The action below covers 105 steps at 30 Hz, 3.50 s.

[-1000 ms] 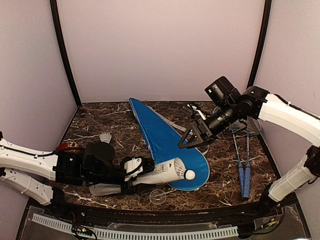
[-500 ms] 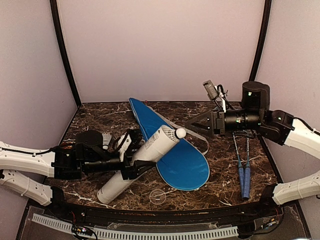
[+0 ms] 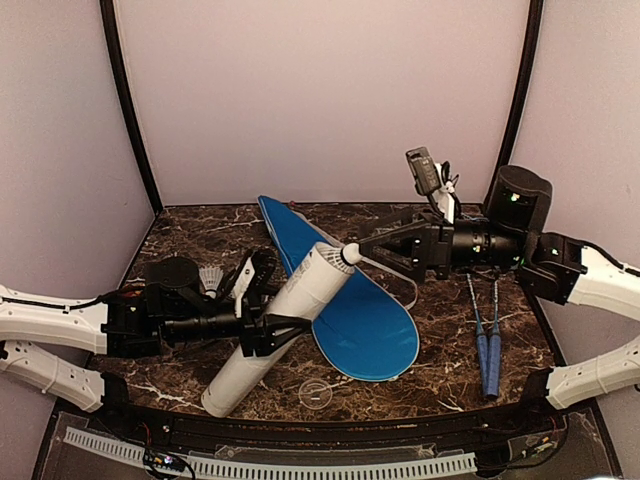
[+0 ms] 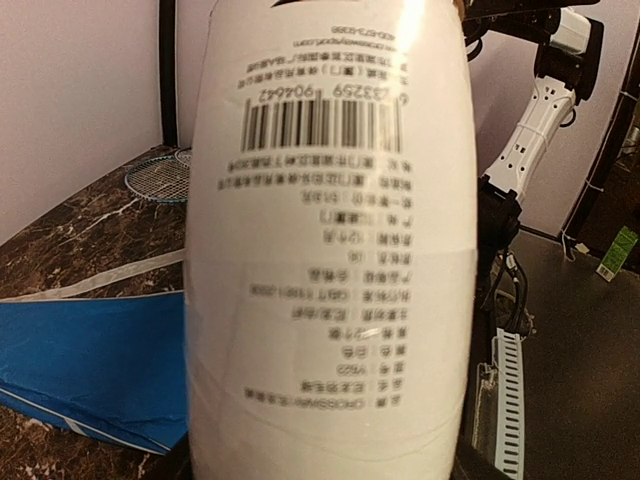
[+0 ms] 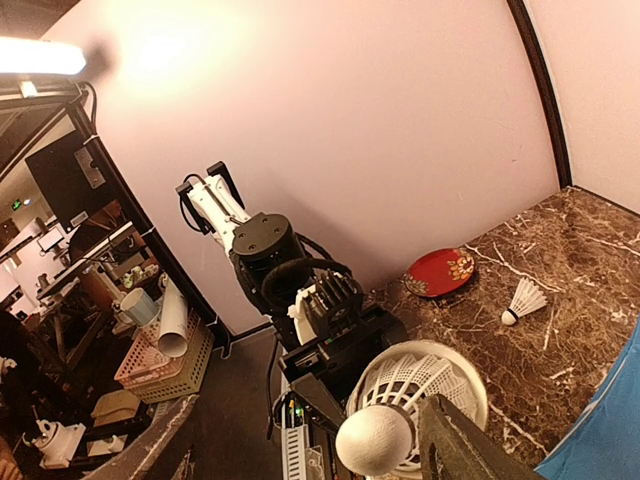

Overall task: Pack up the badminton gear
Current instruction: Pick up the shuttlecock from the shuttle tube, then press the shuttlecock into the shuttle tube.

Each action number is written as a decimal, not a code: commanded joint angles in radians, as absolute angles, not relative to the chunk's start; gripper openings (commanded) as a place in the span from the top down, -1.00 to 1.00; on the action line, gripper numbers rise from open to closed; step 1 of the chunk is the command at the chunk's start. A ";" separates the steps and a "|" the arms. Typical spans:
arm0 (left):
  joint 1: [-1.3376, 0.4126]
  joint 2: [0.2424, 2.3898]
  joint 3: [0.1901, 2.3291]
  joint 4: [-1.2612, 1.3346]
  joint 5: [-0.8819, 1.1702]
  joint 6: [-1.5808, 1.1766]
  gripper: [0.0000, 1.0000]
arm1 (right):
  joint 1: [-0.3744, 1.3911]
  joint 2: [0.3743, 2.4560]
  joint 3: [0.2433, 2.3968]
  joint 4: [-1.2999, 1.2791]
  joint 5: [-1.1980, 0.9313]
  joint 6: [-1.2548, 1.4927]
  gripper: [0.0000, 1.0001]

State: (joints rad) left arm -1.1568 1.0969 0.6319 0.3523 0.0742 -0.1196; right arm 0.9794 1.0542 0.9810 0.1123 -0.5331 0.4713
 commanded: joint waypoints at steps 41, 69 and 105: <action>-1.146 1.036 0.593 0.350 0.150 0.026 -0.23 | 0.990 1.260 1.287 -0.227 -0.539 0.383 0.84; -1.146 1.064 0.612 0.390 0.167 -0.011 -0.26 | 1.029 1.311 1.302 -0.297 -0.483 0.346 0.76; -1.144 1.062 0.566 0.459 0.114 -0.059 -0.26 | 0.959 1.090 1.080 -0.167 -0.419 0.552 0.07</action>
